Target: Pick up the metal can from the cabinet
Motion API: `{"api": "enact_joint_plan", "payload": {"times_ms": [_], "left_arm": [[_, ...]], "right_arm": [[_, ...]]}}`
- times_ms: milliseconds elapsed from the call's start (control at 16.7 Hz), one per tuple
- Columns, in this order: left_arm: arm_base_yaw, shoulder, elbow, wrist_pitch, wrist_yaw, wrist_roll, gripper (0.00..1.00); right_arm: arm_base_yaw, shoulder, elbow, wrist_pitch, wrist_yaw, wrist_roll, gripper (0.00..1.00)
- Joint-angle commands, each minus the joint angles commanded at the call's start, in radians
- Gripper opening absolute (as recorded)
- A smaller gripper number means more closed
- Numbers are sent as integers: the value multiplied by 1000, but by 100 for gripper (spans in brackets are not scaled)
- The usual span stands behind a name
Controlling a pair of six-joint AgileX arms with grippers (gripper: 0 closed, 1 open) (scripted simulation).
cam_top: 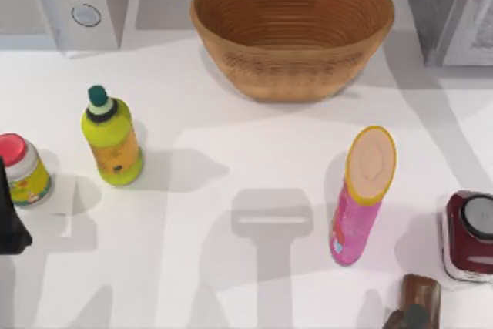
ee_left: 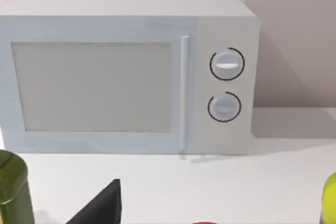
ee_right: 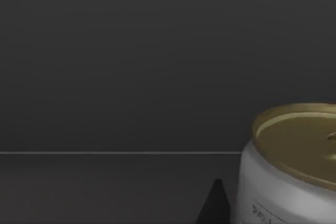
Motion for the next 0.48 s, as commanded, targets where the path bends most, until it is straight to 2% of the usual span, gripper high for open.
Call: {"api": "enact_joint_plan", "payload": {"times_ms": [180,480], "left_arm": [[0,0,0,0,0,0,100],[0,0,0,0,0,0,100]], "right_arm": [[32,-40,-1,-40,31,0,0],[180,-248,-3,-246,177,-1,0]]}}
